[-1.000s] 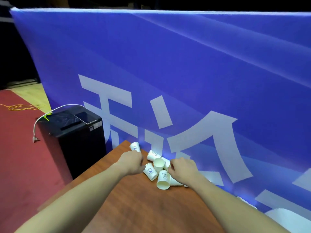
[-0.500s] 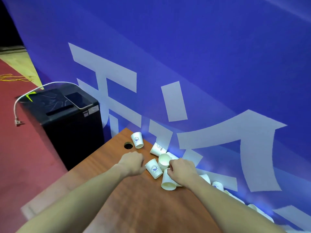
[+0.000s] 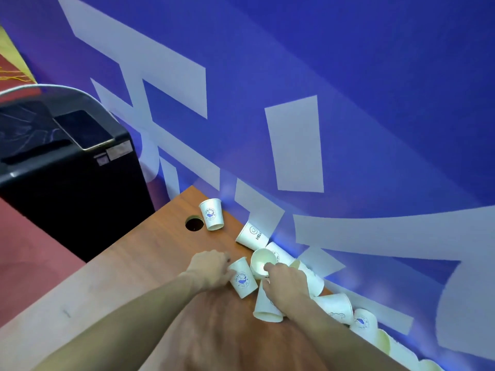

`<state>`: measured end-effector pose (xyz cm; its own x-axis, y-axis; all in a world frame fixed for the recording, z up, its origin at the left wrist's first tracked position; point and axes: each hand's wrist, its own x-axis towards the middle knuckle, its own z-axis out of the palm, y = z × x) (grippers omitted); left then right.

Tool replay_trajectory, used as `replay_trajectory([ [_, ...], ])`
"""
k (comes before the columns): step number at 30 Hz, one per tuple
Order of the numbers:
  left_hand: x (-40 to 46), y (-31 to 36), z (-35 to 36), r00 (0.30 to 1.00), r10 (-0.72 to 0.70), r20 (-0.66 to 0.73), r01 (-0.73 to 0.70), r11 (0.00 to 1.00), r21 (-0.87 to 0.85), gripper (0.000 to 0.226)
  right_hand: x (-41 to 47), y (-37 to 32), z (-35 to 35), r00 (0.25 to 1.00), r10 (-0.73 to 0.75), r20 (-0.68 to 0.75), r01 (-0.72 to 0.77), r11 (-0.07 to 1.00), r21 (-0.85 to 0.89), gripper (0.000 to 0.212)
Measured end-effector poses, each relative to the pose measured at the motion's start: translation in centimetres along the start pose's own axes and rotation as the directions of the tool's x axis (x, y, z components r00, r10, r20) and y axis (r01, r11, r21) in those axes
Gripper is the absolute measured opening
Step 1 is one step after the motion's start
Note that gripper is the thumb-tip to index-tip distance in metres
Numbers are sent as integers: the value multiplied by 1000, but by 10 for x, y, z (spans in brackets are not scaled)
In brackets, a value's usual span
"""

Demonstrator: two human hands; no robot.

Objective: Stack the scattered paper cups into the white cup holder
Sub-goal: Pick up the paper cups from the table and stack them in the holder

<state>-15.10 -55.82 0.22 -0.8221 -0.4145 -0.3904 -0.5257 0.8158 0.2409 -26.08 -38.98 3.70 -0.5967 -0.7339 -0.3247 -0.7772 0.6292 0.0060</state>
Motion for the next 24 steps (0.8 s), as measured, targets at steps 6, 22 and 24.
replay_trajectory([
  [6,22,5,15,998,17,54,-17,1000,-5,39,17,10,17,996,27,91,-25,999,-22,13],
  [22,-31,15,-41,976,168,-141,-162,985,55,21,-35,13,-31,991,97,-92,-104,992,-66,17],
  [24,-45,19,-56,964,192,-184,-179,980,83,21,-52,12,-46,989,96,-116,-103,993,-50,17],
])
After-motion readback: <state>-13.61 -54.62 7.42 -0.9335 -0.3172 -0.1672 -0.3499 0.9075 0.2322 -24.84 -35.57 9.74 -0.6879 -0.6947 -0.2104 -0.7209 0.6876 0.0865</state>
